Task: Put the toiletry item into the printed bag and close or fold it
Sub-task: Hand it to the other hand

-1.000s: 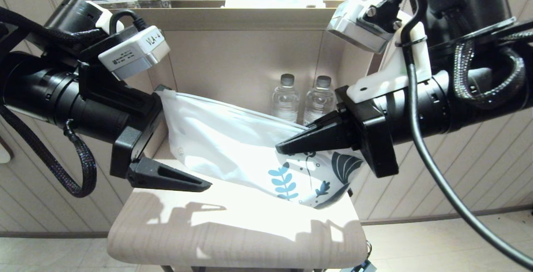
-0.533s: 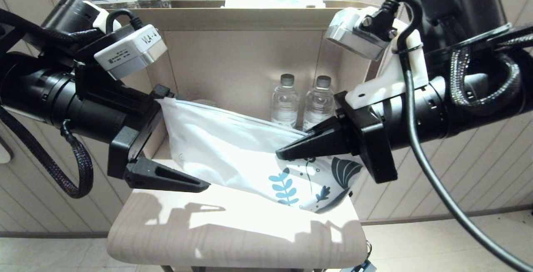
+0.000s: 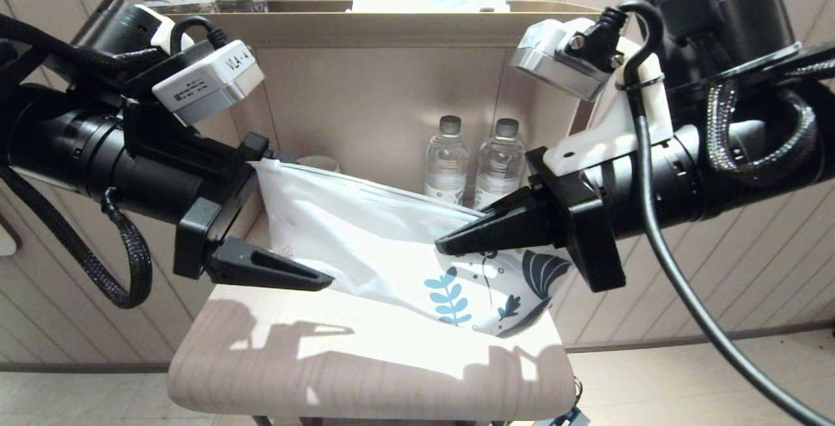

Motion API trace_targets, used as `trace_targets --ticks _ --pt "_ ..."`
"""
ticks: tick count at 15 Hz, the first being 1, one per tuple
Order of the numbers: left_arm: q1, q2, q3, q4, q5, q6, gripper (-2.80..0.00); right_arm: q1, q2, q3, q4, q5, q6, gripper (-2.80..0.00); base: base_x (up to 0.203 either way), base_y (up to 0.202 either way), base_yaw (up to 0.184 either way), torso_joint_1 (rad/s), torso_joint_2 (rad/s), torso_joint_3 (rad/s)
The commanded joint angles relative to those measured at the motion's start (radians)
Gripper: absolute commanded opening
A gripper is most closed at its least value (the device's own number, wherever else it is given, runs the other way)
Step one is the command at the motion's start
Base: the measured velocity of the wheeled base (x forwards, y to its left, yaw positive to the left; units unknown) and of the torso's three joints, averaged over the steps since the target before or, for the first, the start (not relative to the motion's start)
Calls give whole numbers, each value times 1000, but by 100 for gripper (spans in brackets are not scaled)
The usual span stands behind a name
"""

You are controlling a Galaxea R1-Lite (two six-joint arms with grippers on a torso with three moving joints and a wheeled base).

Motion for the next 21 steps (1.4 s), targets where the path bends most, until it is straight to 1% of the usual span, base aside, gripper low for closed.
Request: trace_targets --ticks 1,8,12,13,14,15,16,18,20,21 --pt "1 1 6 -2 -12 5 -280 1 -1 -6 3 4 -2 -280 0 0 0 0 0 0" --pt "40 -5 34 -13 -27 5 -280 -5 -5 7 3 4 -9 -280 0 0 0 0 0 0" --pt "47 -9 108 -34 -57 6 -280 -5 -2 29 1 3 -12 -280 0 0 0 0 0 0" --pt "47 -10 145 -57 -64 6 -280 -5 0 29 3 3 -12 -280 0 0 0 0 0 0" --pt "47 -8 170 -104 -69 5 -280 -5 -1 27 2 1 -12 -280 0 0 0 0 0 0" --pt "46 -8 180 -156 -76 -5 -280 -5 -1 26 3 2 -9 -280 0 0 0 0 0 0" --pt "46 -8 181 -167 -77 -15 -280 -6 -1 28 3 -1 -8 -280 0 0 0 0 0 0" --pt "46 4 169 -171 -78 -27 -280 -6 2 15 2 -5 -5 -280 0 0 0 0 0 0" --pt "45 9 160 -173 -76 -60 -280 -3 5 11 1 -5 -4 -280 0 0 0 0 0 0" --pt "46 5 162 -172 -76 -61 -280 2 6 9 2 -6 -3 -280 0 0 0 0 0 0"
